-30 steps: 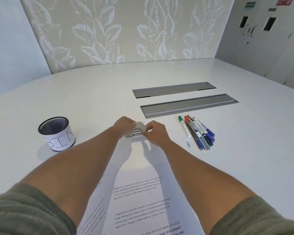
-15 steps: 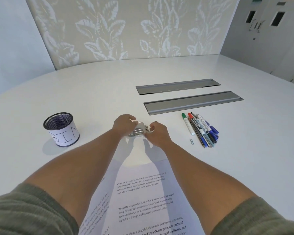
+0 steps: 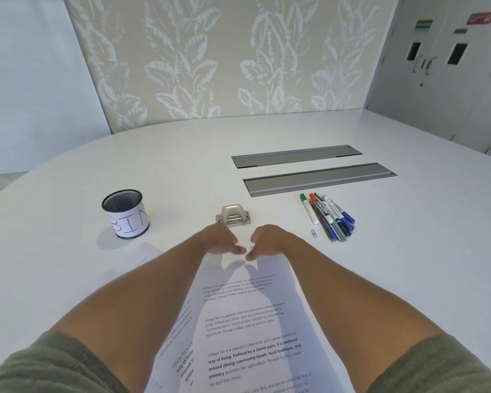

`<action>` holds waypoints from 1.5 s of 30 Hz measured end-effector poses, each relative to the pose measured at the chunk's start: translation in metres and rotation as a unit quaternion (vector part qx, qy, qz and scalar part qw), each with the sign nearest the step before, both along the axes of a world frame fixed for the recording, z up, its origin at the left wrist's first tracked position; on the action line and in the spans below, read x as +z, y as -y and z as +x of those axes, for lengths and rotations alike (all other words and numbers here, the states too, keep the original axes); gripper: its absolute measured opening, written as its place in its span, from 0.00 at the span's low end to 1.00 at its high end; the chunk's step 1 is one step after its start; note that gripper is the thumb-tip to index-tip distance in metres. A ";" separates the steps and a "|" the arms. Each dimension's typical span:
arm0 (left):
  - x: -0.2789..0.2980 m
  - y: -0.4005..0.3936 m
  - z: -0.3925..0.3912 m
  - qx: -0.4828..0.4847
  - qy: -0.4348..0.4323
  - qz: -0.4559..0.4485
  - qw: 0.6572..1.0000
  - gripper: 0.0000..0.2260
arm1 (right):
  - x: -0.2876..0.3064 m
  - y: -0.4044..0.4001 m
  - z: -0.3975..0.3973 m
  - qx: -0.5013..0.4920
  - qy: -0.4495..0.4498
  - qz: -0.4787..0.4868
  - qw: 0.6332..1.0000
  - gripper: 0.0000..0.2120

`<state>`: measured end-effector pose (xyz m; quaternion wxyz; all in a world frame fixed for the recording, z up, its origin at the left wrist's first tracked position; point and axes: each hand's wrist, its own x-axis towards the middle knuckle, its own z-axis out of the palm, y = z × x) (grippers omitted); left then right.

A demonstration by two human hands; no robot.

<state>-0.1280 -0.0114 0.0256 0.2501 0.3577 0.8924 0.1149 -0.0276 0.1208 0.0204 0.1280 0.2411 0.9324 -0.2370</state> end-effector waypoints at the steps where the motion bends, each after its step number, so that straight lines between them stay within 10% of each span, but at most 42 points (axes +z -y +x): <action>1: -0.002 0.003 0.005 -0.010 0.002 -0.020 1.000 0.24 | 0.005 0.003 0.006 0.014 0.023 0.008 1.000 0.33; 9: -0.014 0.021 0.026 -0.019 -0.050 -0.059 0.997 0.48 | 0.029 0.024 0.042 0.061 0.168 0.111 0.978 0.45; 23: -0.037 0.043 0.036 -0.005 -0.078 0.048 0.996 0.53 | 0.010 0.023 0.047 -0.027 0.037 -0.030 0.999 0.33; 28: -0.036 0.052 0.032 0.080 -0.022 0.183 0.980 0.46 | 0.001 0.014 0.049 -0.140 -0.128 -0.203 0.961 0.18; 34: -0.027 0.064 0.017 0.118 -0.013 0.286 0.951 0.06 | 0.008 0.011 0.050 -0.227 -0.216 -0.359 0.879 0.21; 45: -0.015 0.100 -0.004 0.217 -0.038 0.333 0.917 0.17 | 0.013 0.018 0.044 -0.187 -0.132 -0.310 0.923 0.16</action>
